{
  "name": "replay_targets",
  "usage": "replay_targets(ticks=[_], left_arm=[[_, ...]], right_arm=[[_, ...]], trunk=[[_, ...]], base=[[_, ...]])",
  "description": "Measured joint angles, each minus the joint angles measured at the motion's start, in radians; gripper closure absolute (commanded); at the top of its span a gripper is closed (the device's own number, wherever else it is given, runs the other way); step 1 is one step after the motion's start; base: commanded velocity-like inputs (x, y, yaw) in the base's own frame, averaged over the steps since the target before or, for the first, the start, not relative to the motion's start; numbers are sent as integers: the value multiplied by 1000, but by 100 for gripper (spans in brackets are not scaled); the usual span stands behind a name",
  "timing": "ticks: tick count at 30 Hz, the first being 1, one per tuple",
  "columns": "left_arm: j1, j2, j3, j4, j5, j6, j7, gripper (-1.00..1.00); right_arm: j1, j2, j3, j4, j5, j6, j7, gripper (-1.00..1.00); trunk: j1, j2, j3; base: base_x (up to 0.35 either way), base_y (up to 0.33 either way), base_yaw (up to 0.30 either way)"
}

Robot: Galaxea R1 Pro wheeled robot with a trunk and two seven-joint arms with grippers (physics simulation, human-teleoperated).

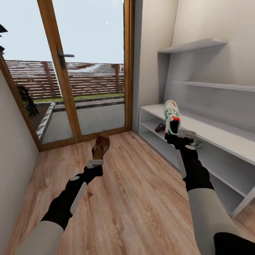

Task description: Pick up the two gym shoes and the two sandals from the corridor floor and place them onto the hallstand (shoe rack) in the corridor, making sure they are on the rack and not on the floor. Arrange them so the two gym shoes are next to each other and the two sandals are next to each other.

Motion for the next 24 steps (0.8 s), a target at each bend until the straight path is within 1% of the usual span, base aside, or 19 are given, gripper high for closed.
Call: replay_targets(ticks=[19,21,24], left_arm=[[0,0,0,0,0,0,0,100],[0,0,0,0,0,0,0,100],[0,0,-1,0,0,0,0,100]], right_arm=[[0,0,0,-1,3,0,-2,100],[0,0,0,-1,2,0,-2,100],[0,0,0,-2,1,0,-2,100]], trunk=[[0,0,0],[0,0,0],[0,0,0]], base=[[338,100,-1],[305,158,-129],[288,180,-272]])
